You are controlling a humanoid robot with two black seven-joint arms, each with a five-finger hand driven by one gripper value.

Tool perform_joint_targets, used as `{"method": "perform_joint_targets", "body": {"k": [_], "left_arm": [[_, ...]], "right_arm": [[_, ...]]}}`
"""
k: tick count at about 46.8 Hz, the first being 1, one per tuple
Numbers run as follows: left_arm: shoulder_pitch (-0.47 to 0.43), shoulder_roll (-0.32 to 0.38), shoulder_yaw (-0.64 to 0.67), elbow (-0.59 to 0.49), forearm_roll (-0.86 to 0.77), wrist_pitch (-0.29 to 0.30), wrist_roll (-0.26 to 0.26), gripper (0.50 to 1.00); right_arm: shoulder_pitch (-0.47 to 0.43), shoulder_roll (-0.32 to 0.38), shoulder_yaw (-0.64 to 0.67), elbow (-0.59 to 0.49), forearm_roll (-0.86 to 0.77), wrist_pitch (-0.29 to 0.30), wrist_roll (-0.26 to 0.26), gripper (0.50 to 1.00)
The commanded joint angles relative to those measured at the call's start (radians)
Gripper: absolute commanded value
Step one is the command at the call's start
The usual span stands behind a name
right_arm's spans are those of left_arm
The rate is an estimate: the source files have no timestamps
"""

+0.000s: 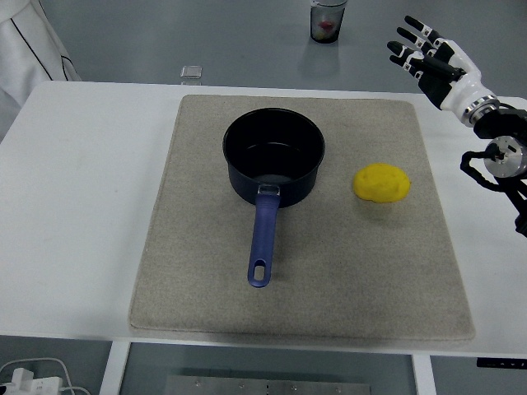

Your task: Put the potato in the blue pot

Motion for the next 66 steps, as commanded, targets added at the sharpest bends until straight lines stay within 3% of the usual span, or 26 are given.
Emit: {"method": "perform_joint_targets", "body": {"k": [1,15,40,66], "left_arm": [[0.000,0.000,0.000,-0.001,0.000,0.000,0.000,0.996],[0.000,0.000,0.000,0.001,0.000,0.000,0.000,0.996],[0.000,0.000,0.000,-0.001,0.000,0.000,0.000,0.996],[0.000,0.000,0.000,-0.001,0.000,0.000,0.000,0.996]], "right_arm": [[0.003,-0.021,-0.010,-0.002,-0.014,0.028,-0.005,0.930],[0.009,-0.082,-0.151,-0.003,-0.017,0.085,-0.008,0.930],[0.033,-0.208,-0.188,-0.002,-0.175,0.331,0.000,0.930],[0.036,-0.239,-0.191,0.090,-0.469,0.332,0.044,0.928]]}}
